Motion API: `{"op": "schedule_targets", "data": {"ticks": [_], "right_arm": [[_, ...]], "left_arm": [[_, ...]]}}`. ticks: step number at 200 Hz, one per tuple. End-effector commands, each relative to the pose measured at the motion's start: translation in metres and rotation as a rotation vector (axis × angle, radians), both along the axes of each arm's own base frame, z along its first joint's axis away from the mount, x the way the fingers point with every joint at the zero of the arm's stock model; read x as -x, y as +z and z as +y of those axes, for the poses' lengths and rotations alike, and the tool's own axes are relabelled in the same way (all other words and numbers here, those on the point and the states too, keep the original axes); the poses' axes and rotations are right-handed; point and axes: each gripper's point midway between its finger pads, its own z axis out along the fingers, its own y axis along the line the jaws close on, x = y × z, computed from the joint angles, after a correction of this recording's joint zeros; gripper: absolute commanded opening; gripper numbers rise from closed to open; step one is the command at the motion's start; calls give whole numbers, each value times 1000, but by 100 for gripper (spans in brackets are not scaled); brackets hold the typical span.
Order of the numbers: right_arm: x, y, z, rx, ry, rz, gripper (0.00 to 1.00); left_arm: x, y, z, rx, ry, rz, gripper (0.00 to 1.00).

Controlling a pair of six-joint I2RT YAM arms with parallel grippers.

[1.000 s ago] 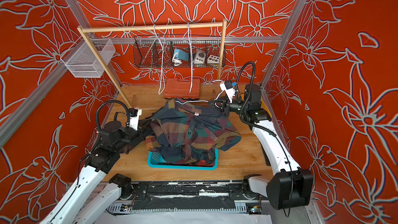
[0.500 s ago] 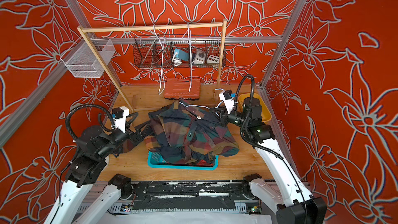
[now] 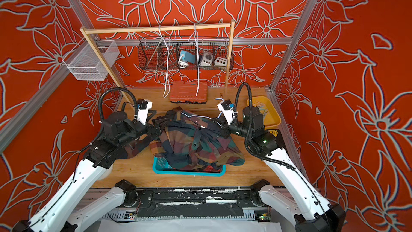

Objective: Remove the clothespins securing long-sleeve shirts to the hanger
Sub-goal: Remove the long-sleeve shirt from the hanger.

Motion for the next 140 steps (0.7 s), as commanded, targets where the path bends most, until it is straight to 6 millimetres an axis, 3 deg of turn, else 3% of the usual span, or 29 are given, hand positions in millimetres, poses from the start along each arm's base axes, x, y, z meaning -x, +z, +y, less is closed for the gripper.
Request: {"op": "schedule_targets", "data": {"ticks": [1, 40, 45, 121, 140], "right_arm": [[4, 12, -3, 26, -24, -55, 0], [6, 14, -4, 53, -53, -78, 0], [8, 14, -4, 54, -48, -79, 0], [26, 29, 1, 49, -9, -121, 0], [29, 30, 3, 51, 1, -125, 0]], "left_arm": [[-7, 19, -11, -25, 9, -54, 86], [-17, 11, -29, -100, 37, -30, 85], [-24, 0, -34, -120, 40, -6, 85], [-46, -20, -44, -195, 80, 32, 84], [-49, -22, -43, -210, 89, 34, 79]]}}
